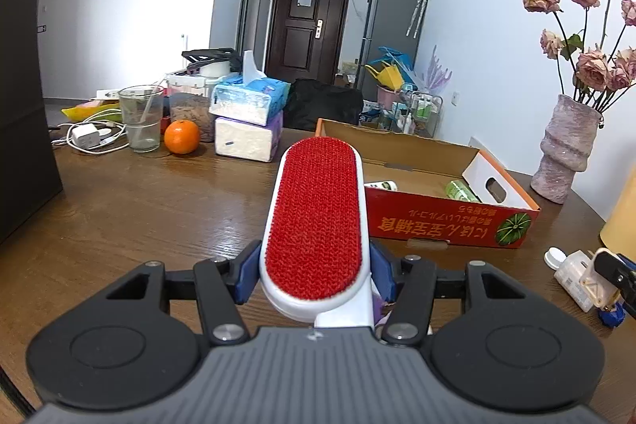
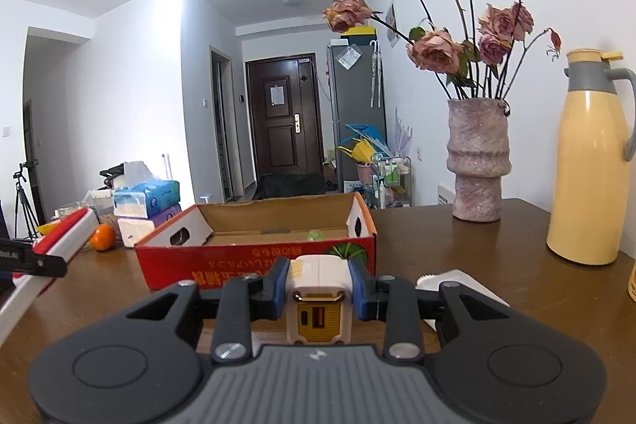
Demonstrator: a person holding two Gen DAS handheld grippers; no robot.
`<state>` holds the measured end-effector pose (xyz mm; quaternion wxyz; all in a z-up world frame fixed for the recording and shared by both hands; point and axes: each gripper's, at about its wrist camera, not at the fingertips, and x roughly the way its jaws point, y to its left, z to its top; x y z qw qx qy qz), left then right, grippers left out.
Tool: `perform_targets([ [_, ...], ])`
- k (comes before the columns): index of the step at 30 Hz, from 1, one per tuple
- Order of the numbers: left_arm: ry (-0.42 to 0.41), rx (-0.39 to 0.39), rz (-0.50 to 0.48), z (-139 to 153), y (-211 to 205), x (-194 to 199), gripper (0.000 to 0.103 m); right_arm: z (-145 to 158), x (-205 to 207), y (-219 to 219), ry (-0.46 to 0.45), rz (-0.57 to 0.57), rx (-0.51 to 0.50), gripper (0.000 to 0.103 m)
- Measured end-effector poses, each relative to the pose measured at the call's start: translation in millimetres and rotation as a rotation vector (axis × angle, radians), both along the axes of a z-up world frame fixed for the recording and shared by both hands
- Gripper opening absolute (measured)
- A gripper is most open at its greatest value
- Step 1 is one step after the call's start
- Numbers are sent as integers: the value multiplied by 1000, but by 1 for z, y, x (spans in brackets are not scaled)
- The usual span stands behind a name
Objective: Organize rigid objects
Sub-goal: 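Carry the lint brush and plug adapter over the red box with both grippers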
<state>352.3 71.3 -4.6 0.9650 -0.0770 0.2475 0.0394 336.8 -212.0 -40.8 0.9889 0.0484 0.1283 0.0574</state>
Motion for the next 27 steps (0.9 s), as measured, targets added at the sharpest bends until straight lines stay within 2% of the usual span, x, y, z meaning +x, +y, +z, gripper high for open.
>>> perform_targets([
  [14, -2, -9, -47, 5, -15, 24, 57, 11, 21, 15, -23, 20, -2, 31],
  [27, 1, 8, -83, 20, -39, 63, 57, 29, 53, 29, -65, 42, 1, 31],
])
